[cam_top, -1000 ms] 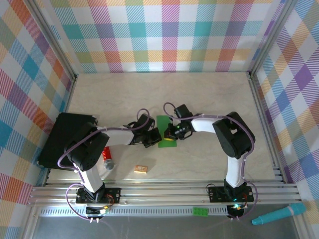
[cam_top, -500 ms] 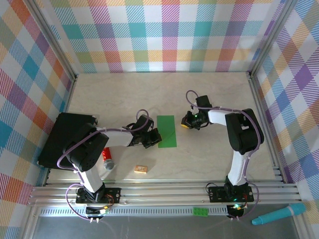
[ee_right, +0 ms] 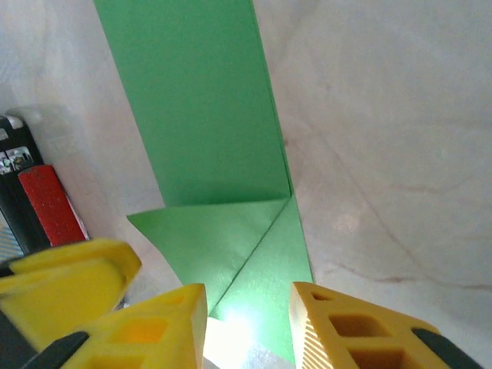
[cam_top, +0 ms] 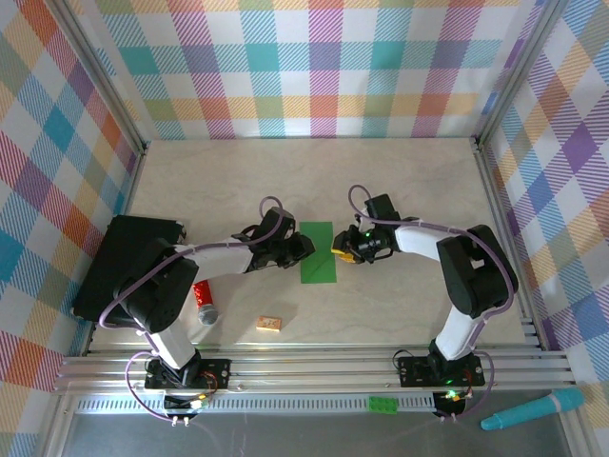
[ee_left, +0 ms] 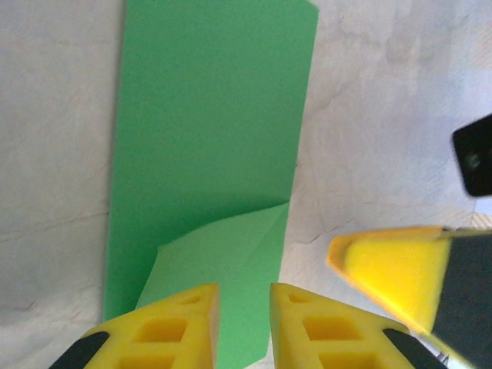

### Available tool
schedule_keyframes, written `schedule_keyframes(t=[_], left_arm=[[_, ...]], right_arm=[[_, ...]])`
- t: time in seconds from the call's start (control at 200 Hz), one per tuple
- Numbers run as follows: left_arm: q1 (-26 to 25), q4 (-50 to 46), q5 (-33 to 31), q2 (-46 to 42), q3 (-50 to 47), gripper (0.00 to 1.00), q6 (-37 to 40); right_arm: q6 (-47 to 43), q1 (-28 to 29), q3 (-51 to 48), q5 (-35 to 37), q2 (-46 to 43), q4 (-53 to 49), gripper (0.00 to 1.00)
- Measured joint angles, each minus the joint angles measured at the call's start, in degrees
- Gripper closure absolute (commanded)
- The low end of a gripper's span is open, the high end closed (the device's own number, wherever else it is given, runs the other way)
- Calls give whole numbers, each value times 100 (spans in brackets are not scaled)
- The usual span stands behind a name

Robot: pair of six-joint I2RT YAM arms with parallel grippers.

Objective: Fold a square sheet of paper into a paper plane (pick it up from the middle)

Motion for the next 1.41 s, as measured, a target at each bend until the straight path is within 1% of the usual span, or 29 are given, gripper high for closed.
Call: schedule_keyframes(t=[0.195,0.345,0.43,0.58,0.855,0.995,1.095,1.295,1.405], left_arm=[[72,96,-157,361,28,77,-87],[122,157,-260,538,-31,79,-203],[138,358,-282,540,-125,81,-321],[160,741,-297,529,-348,83,-608],[175,798,-280,551,-356,84,-815],[188,789,-258,553,-352,84,-815],[205,811,-197,573,-350,84,-841],[234,1373,-133,570,-636,84,-1062],[234,1628,-140,546,-785,84,-1132]], right_arm=[[387,144,-24,-129,136,223,62],[595,197,-24,-96,247,245,61],[662,210,-4,-59,308,238,61],[743,262,205,-50,483,195,63],[789,306,439,68,544,144,65],[787,332,481,72,695,144,69],[780,337,520,50,758,136,69],[647,483,605,42,811,118,71],[586,527,654,-2,876,133,74]])
